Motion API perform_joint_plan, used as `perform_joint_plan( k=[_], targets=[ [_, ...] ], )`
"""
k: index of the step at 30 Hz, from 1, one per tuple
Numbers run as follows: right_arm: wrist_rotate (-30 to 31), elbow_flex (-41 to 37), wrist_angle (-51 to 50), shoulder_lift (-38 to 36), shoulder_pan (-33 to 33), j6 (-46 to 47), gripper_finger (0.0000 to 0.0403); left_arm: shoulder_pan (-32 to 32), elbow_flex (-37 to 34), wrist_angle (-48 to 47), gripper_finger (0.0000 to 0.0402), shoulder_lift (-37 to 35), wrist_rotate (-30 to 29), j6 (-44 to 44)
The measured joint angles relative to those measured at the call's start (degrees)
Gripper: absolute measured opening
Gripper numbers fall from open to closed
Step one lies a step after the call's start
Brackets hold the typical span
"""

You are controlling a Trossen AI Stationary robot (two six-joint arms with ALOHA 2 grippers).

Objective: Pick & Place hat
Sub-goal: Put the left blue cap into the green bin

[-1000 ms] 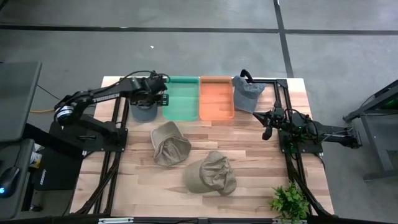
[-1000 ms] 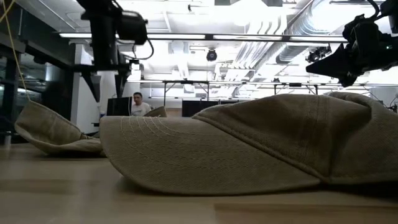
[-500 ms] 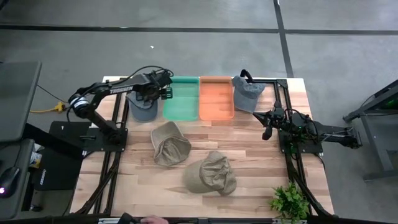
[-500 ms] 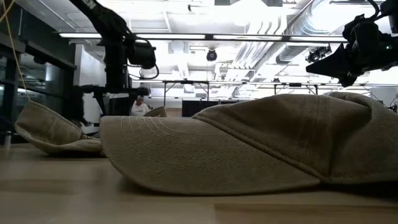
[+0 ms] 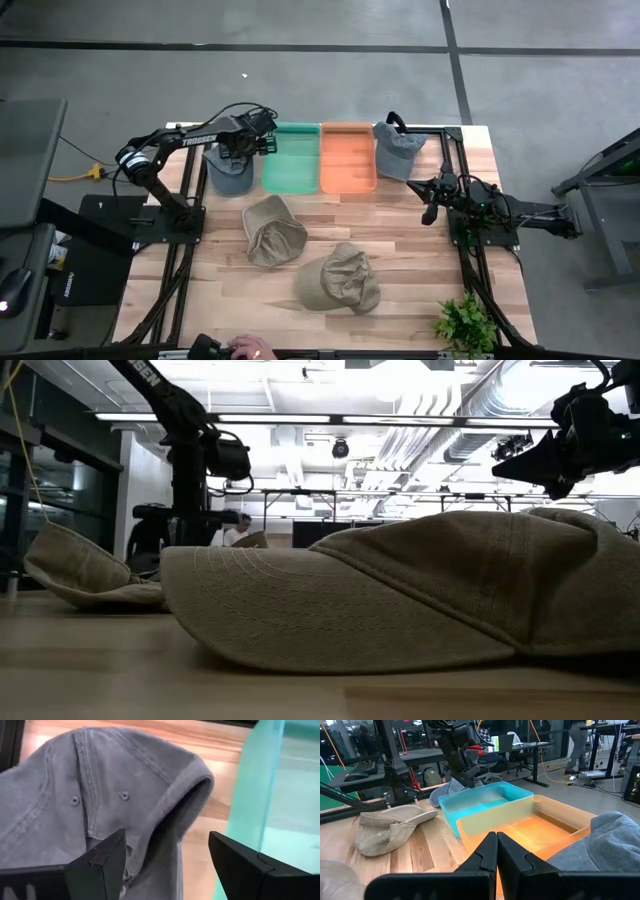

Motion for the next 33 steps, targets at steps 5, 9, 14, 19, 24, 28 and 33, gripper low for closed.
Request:
perform_joint_plan(
  k=[5,9,14,19,24,28,33],
  targets=[
    [0.0,0.0,0.0,0.0,0.0,0.0,0.0000,0.0,-0.1,1.3,0.0241,2.9,-1.4,3.6],
    [0.0,0.0,0.0,0.0,0.0,0.0,0.0000,0.0,-0.1,3.2,0.0241,3.1,-0.7,4.1],
    [0.0,0.0,0.0,0.0,0.0,0.0,0.0000,0.9,-0.1,4.0,0.0241,3.1,-0.9,7.3],
    [0.0,0.0,0.0,0.0,0.0,0.0,0.0000,2.5,-0.1,4.3,0.0241,3.1,-1.0,9.9],
    [0.0,0.0,0.0,0.0,0.0,0.0,0.0000,3.4,-0.1,4.4,0.0241,3.1,0.0,12.6],
    [0.0,0.0,0.0,0.0,0.0,0.0,0.0000,3.3,-0.6,5.1,0.0241,3.1,0.8,13.4],
    [0.0,0.0,0.0,0.0,0.0,0.0,0.0000,3.3,-2.8,6.1,0.0241,3.1,1.5,13.5]
  ],
)
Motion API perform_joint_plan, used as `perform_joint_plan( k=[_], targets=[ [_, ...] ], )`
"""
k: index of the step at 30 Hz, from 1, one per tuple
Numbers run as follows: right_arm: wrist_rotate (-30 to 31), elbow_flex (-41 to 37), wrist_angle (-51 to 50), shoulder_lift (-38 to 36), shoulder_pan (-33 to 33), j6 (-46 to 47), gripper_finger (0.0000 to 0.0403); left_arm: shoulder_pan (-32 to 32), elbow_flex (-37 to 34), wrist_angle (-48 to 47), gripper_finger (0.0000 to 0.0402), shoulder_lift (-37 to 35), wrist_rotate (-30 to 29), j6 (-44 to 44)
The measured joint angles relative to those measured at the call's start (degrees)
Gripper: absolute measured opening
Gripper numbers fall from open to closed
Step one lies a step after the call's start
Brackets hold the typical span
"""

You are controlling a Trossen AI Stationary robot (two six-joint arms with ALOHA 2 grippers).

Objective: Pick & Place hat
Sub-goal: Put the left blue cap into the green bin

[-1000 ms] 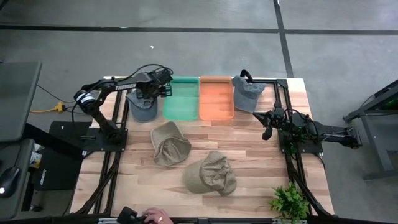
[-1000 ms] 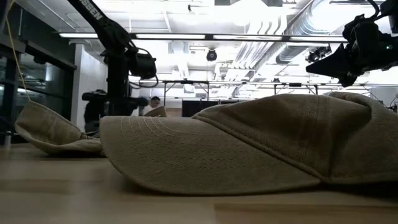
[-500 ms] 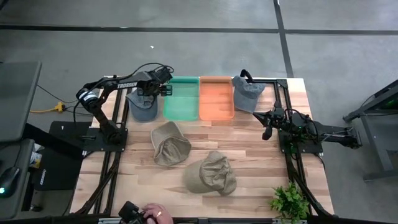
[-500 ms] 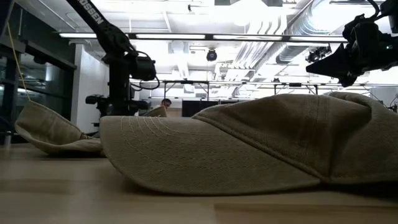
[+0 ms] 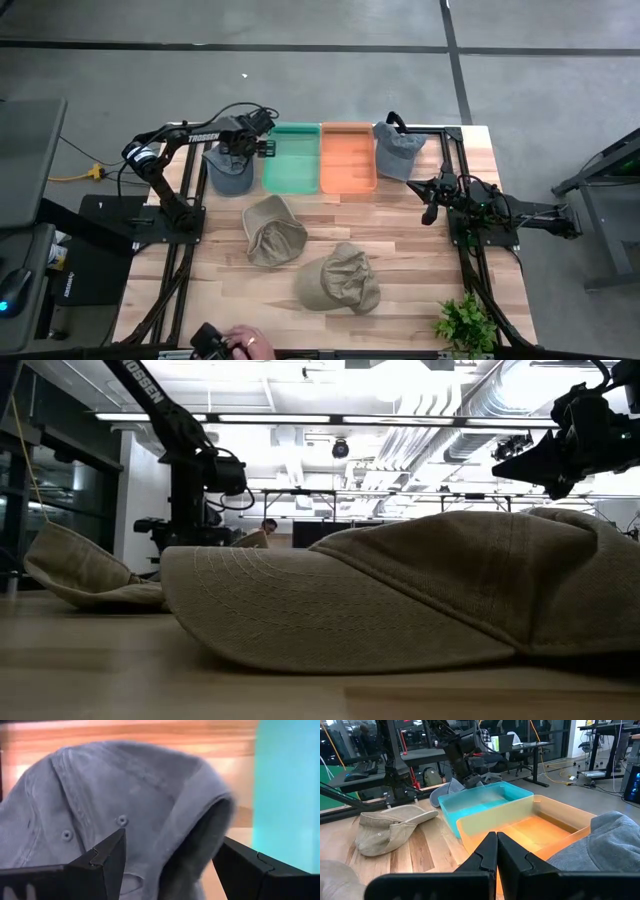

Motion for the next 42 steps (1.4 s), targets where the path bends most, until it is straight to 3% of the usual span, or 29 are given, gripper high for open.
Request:
perform_joint_plan(
  k=[8,12,26,42],
  targets=[
    [0.0,0.0,0.0,0.0,0.0,0.0,0.0000,0.0,-0.5,0.8,0.0240,0.0,0.2,0.0],
    [0.0,0.0,0.0,0.0,0.0,0.0,0.0000,0.0,-0.6,0.9,0.0217,0.0,0.5,0.4],
    [0.0,0.0,0.0,0.0,0.0,0.0,0.0000,0.0,-0.6,0.6,0.0014,0.0,1.2,4.1],
    [0.0,0.0,0.0,0.0,0.0,0.0,0.0000,0.0,-0.5,-1.7,0.0001,-1.3,1.1,7.6]
  ],
)
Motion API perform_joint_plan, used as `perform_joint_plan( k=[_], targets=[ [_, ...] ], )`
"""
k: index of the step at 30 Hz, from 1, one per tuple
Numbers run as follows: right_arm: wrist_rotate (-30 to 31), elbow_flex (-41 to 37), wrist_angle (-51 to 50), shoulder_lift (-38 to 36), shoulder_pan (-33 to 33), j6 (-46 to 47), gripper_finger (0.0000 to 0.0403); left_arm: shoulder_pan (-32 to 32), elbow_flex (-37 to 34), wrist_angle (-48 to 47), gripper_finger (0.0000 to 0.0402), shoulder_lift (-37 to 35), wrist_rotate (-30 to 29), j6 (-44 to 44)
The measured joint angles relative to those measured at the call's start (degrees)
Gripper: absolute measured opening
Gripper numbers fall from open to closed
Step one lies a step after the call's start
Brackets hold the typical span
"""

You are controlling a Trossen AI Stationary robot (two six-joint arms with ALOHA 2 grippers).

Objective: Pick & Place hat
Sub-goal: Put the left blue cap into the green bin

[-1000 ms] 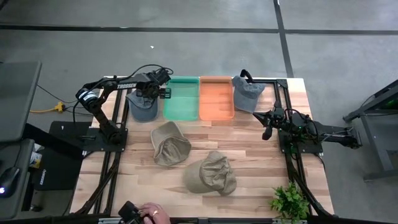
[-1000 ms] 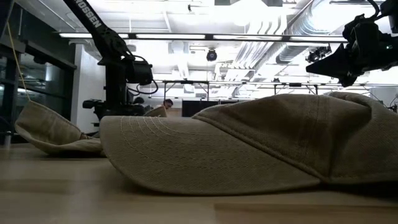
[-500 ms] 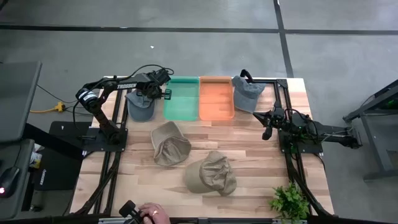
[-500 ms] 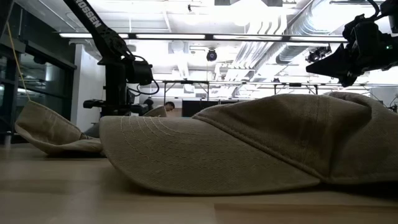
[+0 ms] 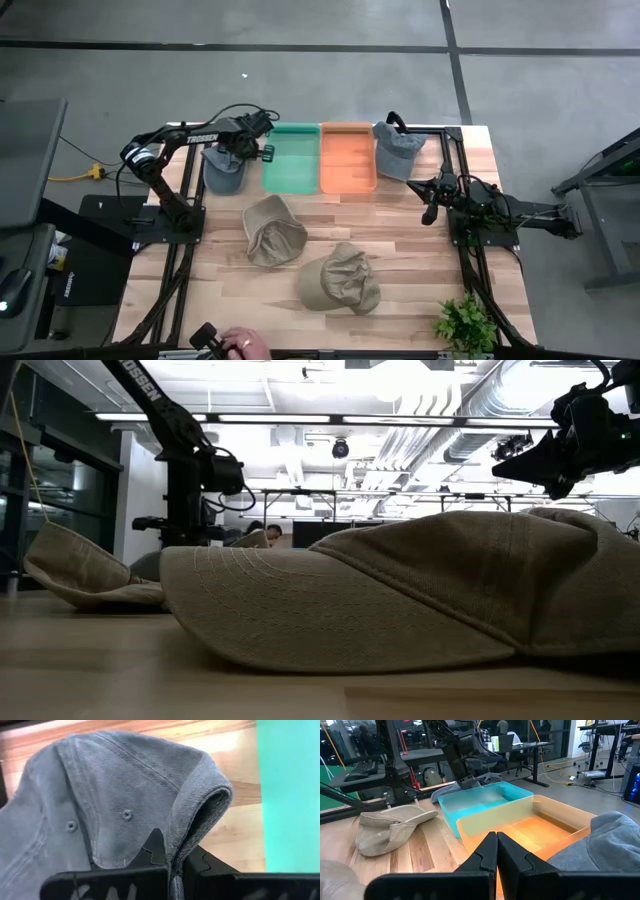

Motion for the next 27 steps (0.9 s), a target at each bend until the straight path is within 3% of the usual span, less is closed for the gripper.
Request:
perform_joint_plan(
  k=[22,27],
  targets=[
    [0.0,0.0,0.0,0.0,0.0,0.0,0.0000,0.0,0.1,-8.0,0.0000,-14.0,-0.3,-0.8],
    [0.0,0.0,0.0,0.0,0.0,0.0,0.0000,0.0,3.0,-11.3,0.0000,-15.3,-0.3,-1.1]
  ],
)
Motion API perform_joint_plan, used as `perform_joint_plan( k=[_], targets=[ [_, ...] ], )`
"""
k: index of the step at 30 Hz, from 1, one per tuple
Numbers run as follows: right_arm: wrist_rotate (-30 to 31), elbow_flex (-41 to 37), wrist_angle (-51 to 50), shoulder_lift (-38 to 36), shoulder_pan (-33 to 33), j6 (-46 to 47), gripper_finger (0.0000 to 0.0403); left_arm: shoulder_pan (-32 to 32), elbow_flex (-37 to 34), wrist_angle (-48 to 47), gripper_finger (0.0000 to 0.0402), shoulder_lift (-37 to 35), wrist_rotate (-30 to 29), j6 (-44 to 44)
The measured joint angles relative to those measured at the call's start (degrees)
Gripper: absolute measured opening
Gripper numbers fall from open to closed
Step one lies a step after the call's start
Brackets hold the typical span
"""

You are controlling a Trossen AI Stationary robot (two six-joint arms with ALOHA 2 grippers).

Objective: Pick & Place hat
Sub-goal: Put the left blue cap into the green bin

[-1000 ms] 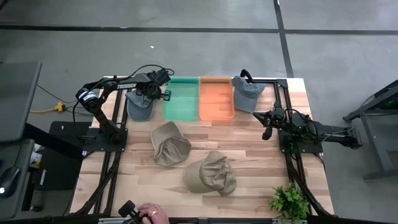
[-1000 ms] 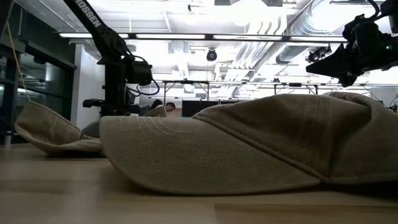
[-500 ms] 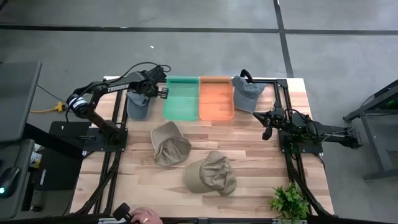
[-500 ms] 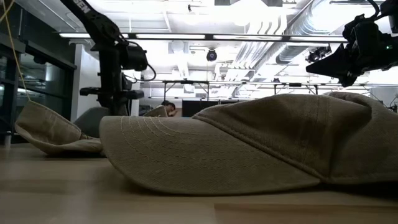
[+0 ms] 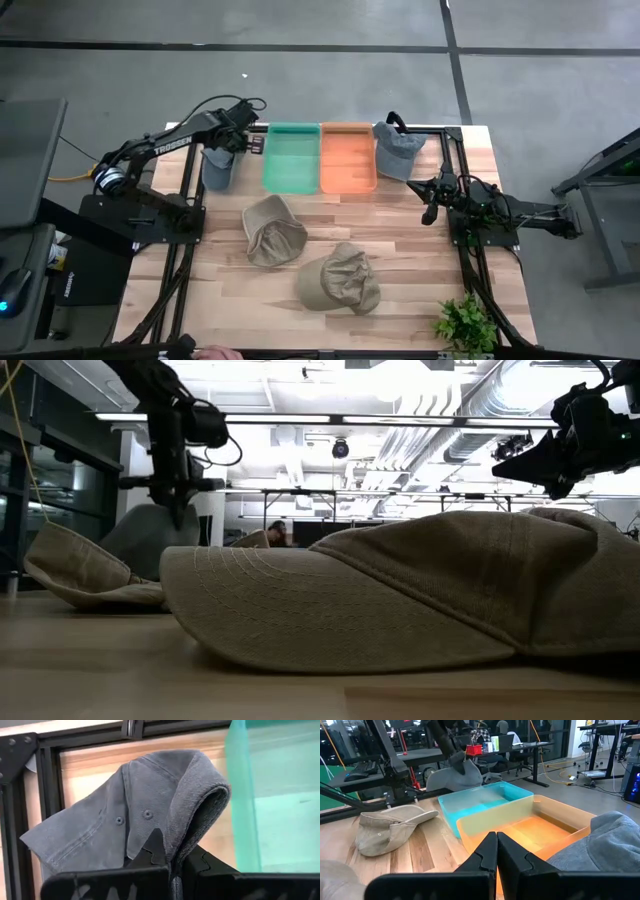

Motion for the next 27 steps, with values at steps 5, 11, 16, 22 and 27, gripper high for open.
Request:
perform_joint_plan(
  k=[5,11,16,22,27],
  targets=[
    [0.0,0.0,0.0,0.0,0.0,0.0,0.0000,0.0,5.1,-3.4,0.0000,0.0,-0.2,0.0],
    [0.0,0.0,0.0,0.0,0.0,0.0,0.0000,-1.4,11.1,-7.4,0.0000,0.0,-2.8,-1.0],
    [0.0,0.0,0.0,0.0,0.0,0.0,0.0000,-3.0,15.5,-10.6,0.0000,0.0,-5.4,-2.6],
    [0.0,0.0,0.0,0.0,0.0,0.0,0.0000,-5.3,19.2,-12.1,0.0000,0.0,-8.6,-4.9],
    [0.0,0.0,0.0,0.0,0.0,0.0,0.0000,-7.4,20.6,-12.2,0.0000,0.0,-9.9,-8.1]
  ],
)
